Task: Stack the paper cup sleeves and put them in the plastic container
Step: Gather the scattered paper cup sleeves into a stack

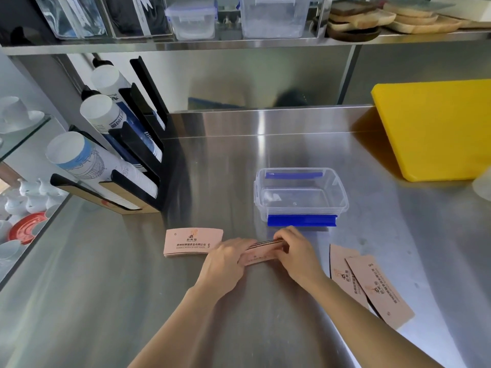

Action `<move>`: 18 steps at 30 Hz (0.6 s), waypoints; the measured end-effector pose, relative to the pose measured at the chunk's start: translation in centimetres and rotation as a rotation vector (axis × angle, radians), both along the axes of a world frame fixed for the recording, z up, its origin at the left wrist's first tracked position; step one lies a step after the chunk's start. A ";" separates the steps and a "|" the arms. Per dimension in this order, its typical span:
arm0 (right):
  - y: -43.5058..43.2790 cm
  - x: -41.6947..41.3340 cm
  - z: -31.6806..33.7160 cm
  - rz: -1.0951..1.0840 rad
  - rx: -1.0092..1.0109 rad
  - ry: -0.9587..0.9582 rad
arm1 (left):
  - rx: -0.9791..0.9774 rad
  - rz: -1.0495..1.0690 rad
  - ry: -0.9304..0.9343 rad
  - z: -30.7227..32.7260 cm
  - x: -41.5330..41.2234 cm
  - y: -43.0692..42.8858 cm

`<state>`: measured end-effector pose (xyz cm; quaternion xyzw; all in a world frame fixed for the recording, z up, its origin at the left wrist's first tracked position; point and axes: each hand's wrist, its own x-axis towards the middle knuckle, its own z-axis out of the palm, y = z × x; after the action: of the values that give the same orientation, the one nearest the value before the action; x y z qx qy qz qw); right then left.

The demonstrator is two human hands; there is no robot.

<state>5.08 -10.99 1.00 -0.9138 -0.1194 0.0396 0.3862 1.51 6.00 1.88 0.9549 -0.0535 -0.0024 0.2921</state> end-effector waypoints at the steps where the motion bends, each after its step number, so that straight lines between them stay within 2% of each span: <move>1: -0.3 0.0 0.0 -0.007 -0.010 -0.007 | -0.002 0.015 -0.023 0.0 0.2 -0.2; 4: -1.6 0.1 0.1 -0.029 -0.011 0.026 | -0.050 0.086 0.005 -0.1 0.8 -0.3; 6: -2.8 0.1 0.3 -0.037 0.016 0.053 | -0.072 0.061 0.051 -0.4 1.2 -0.4; 11: -6.8 0.5 2.5 -0.122 0.098 0.058 | -0.016 0.037 0.083 -0.7 2.0 -1.6; 13: -9.2 1.2 3.7 -0.070 -0.034 0.174 | 0.008 0.042 0.090 -0.6 2.4 -2.3; 16: -13.2 2.3 4.1 0.095 -0.512 0.490 | 0.019 0.056 0.086 -0.6 2.7 -3.2; 18: -15.0 2.5 3.8 0.187 -0.765 0.570 | 0.018 0.065 0.094 -0.6 2.9 -3.6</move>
<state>7.57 -25.98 4.81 -0.9283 -0.0676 0.3639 0.0344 4.41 2.40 1.26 0.9575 -0.0088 -0.0382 0.2857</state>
